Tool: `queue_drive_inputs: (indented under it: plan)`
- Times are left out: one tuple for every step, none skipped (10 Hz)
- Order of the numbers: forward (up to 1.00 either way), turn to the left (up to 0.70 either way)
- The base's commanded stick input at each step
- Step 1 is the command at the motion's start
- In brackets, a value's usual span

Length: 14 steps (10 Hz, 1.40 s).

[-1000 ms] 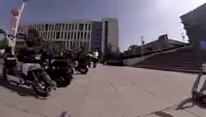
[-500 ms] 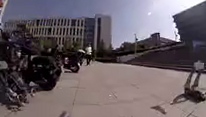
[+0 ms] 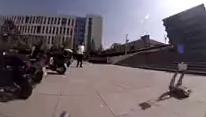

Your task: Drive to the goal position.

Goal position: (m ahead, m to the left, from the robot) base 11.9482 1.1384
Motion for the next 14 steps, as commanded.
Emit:
queue_drive_inputs:
  plan:
    - [1.00,0.00]
    - [1.00,0.00]
    - [1.00,0.00]
    - [1.00,0.00]
    - [1.00,0.00]
    - [1.00,0.00]
    - [1.00,0.00]
    - [1.00,0.00]
    - [1.00,0.00]
    - [1.00,0.00]
    - [1.00,0.00]
    - [1.00,0.00]
    - [1.00,0.00]
    - [1.00,0.00]
